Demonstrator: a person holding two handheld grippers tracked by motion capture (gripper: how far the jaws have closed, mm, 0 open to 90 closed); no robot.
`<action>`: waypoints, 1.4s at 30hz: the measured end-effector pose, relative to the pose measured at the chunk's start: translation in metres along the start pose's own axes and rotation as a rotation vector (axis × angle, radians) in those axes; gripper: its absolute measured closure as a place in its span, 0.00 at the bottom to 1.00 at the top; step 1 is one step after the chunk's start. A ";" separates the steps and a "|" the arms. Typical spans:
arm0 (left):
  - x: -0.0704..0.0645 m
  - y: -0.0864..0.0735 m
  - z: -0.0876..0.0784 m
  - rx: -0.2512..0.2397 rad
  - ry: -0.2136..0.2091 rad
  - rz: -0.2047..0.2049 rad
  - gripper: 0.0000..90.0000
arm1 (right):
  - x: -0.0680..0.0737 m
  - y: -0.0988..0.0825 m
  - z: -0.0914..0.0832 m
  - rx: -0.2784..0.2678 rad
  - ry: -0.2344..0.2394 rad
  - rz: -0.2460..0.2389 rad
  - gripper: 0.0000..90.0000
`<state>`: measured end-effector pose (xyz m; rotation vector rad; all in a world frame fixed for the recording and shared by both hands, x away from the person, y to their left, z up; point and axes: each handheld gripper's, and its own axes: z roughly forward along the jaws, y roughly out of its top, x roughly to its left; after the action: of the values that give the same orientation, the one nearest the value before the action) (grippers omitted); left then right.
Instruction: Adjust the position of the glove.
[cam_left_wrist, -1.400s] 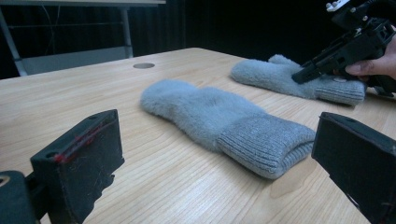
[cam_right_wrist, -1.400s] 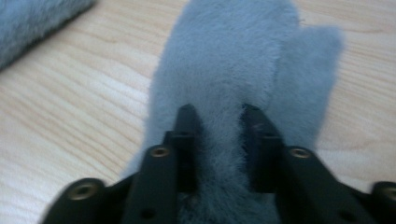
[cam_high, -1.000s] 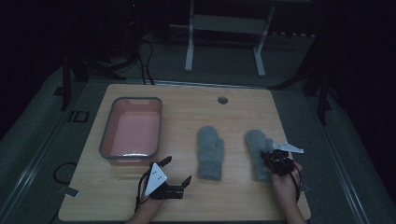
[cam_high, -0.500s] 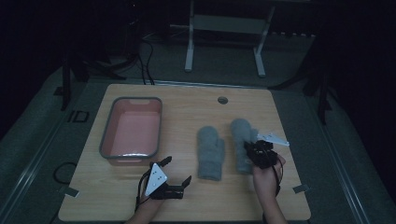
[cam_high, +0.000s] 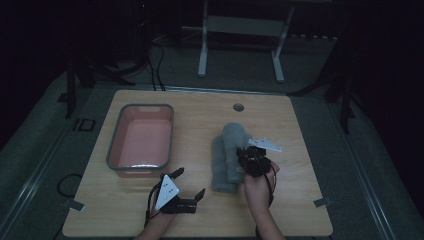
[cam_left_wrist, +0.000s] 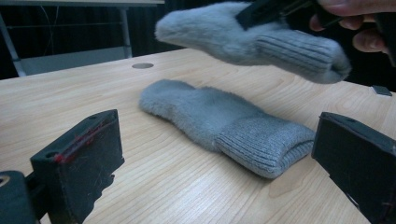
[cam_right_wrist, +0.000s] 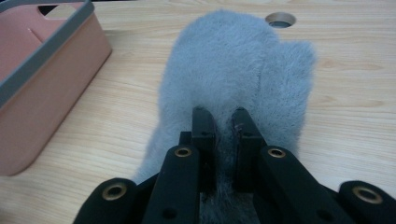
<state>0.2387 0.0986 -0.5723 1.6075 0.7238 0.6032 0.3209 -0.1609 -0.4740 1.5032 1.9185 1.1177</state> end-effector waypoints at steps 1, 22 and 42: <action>0.000 0.000 0.000 0.000 0.000 0.000 0.02 | 0.004 0.000 0.002 0.000 0.006 -0.001 0.92; 0.001 0.000 0.000 -0.003 -0.006 -0.012 0.02 | 0.028 -0.041 0.049 0.103 0.007 0.038 0.88; 0.008 0.013 0.000 0.109 -0.007 -0.103 0.02 | -0.019 0.001 0.024 0.054 0.207 -0.083 0.24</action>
<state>0.2458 0.1037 -0.5595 1.6609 0.8411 0.4905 0.3455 -0.1711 -0.4897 1.3674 2.1440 1.2339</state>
